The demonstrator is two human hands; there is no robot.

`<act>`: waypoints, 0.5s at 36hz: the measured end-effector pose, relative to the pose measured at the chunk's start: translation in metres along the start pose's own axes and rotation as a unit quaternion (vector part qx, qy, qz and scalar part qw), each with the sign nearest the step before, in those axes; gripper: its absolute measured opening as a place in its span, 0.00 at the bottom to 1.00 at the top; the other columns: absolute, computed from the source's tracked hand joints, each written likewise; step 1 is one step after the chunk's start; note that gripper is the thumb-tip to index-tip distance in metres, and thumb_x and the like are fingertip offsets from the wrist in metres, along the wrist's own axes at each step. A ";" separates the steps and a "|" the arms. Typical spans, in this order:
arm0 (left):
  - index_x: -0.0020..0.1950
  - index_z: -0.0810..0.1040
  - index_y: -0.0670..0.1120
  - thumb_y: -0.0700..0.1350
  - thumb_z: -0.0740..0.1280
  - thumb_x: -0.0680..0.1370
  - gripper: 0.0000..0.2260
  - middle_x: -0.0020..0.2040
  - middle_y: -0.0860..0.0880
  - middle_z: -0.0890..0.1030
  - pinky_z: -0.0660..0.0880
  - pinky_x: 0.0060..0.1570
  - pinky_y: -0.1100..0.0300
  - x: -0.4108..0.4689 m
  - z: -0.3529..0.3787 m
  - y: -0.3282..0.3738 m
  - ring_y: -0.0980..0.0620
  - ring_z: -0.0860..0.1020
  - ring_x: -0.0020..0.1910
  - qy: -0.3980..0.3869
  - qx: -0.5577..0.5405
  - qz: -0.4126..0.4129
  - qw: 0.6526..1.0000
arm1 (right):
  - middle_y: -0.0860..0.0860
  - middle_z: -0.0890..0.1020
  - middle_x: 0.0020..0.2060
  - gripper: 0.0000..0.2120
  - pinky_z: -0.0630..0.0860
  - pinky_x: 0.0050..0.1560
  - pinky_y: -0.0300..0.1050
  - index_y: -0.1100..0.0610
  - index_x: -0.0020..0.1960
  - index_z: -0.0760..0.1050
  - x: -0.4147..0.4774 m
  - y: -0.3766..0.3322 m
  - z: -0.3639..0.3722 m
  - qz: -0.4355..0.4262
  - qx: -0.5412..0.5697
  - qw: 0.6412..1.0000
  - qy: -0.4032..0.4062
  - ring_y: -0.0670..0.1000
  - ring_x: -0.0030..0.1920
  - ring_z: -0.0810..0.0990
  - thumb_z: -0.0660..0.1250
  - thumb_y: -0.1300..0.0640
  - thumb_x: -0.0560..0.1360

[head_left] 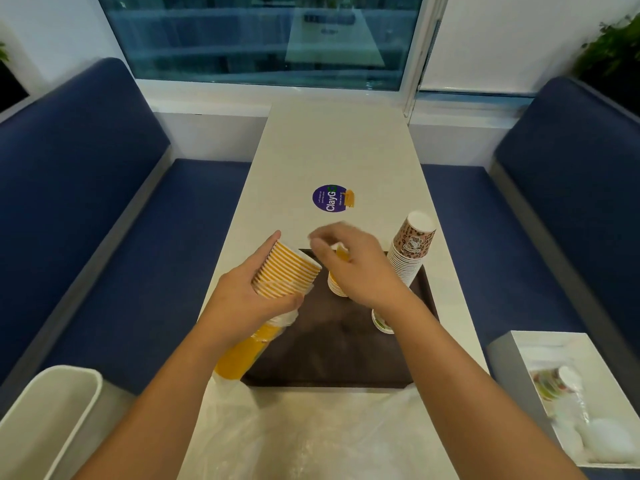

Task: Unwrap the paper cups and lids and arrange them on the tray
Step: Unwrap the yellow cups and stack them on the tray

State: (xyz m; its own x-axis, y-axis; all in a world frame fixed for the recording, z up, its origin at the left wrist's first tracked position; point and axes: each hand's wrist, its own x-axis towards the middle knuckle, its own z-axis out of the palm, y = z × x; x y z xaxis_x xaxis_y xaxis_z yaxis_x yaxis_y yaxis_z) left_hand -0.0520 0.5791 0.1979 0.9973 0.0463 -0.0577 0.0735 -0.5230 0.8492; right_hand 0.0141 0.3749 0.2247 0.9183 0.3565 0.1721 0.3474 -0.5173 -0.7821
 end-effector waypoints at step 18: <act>0.76 0.62 0.70 0.61 0.78 0.70 0.38 0.61 0.70 0.75 0.78 0.47 0.67 -0.022 -0.009 0.005 0.57 0.79 0.58 0.004 0.008 0.040 0.999 | 0.46 0.61 0.74 0.28 0.70 0.59 0.33 0.44 0.77 0.63 -0.006 -0.027 -0.025 -0.104 -0.145 0.980 -0.085 0.47 0.65 0.66 0.64 0.64 0.82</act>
State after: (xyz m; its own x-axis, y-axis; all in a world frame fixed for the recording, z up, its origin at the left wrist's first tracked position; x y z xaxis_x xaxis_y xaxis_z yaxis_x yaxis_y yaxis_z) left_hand -0.0734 0.5829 0.2079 0.9999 0.0101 0.0133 -0.0058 -0.5395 0.8420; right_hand 0.0039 0.3678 0.2598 0.7859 0.5894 0.1872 0.5852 -0.6110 -0.5331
